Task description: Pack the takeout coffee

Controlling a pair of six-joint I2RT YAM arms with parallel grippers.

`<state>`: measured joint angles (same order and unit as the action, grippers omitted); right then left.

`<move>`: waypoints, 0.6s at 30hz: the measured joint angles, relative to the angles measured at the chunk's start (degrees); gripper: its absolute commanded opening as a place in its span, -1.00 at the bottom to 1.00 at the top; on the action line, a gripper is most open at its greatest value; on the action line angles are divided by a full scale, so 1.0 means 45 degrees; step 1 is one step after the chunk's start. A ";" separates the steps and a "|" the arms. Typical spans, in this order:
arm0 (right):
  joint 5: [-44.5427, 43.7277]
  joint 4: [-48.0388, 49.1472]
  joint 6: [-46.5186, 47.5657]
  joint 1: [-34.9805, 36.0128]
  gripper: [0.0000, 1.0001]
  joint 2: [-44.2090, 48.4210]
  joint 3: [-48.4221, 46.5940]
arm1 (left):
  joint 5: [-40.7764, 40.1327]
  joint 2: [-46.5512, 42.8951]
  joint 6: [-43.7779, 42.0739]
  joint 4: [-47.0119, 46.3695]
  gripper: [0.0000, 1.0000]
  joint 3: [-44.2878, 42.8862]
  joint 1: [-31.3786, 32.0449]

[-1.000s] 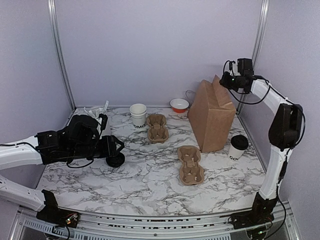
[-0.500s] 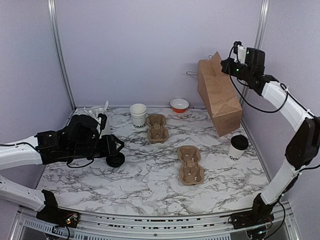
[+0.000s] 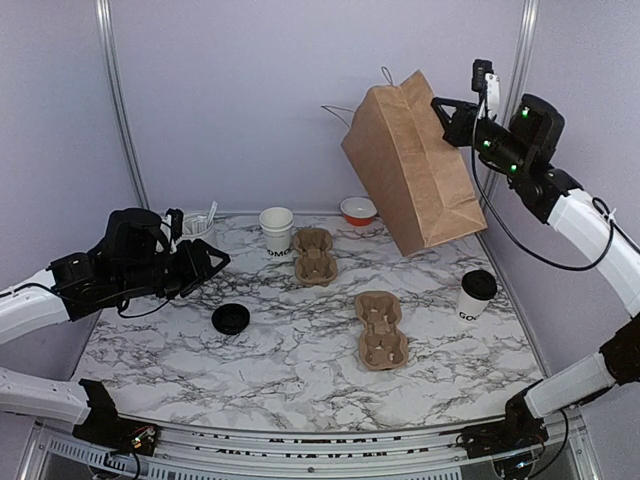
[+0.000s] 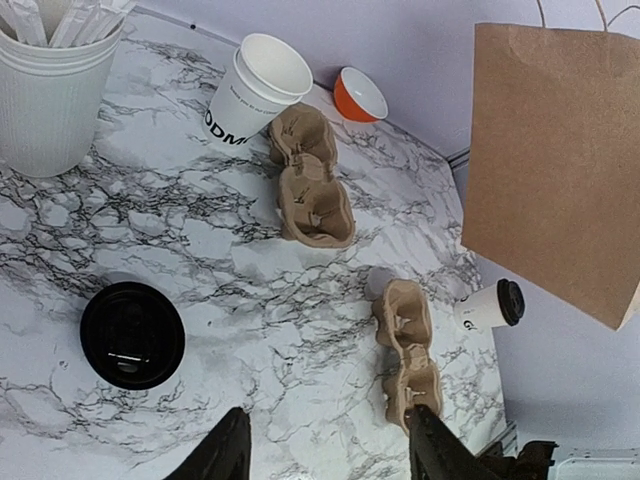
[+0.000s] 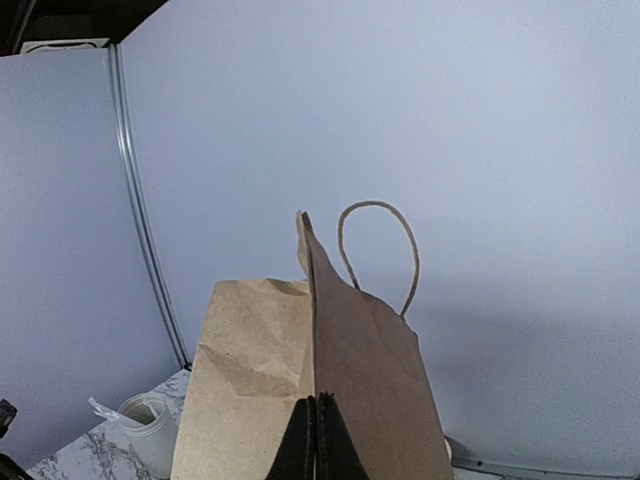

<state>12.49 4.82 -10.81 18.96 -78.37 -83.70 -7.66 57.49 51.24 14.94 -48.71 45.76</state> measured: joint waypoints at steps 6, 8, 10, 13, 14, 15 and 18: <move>0.0131 0.0850 0.0986 0.1758 -1.00 0.1224 0.0889 | 0.1739 -0.0053 0.1530 -0.1457 0.18 -0.0423 -0.1005; -0.0092 0.1103 0.1452 0.2545 -1.00 0.1622 0.1370 | 0.2307 -0.0053 0.2234 -0.2463 0.19 -0.0491 -0.1209; -0.0457 0.1287 0.1889 0.3303 -1.00 0.1851 0.1710 | 0.2924 0.0000 0.3152 -0.3735 0.22 -0.0520 -0.1331; -0.1307 0.1535 0.2793 0.4663 -1.00 0.2074 0.2293 | 0.3497 0.0248 0.4095 -0.5110 0.26 -0.0729 -0.1360; -0.1418 0.1554 0.2914 0.4804 -1.00 0.2084 0.2356 | 0.3609 0.0311 0.4323 -0.5421 0.30 -0.0797 -0.1360; -0.1715 0.1613 0.3167 0.5212 -1.00 0.2084 0.2492 | 0.3677 0.0369 0.4571 -0.5765 0.31 -0.0860 -0.1360; -0.2511 0.1749 0.3837 0.6076 -1.00 0.2084 0.2822 | 0.3793 0.0384 0.5124 -0.6513 0.36 -0.0894 -0.1360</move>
<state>1.19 12.69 6.46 46.30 -68.99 -71.00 9.41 59.22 74.30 -14.37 -52.73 39.64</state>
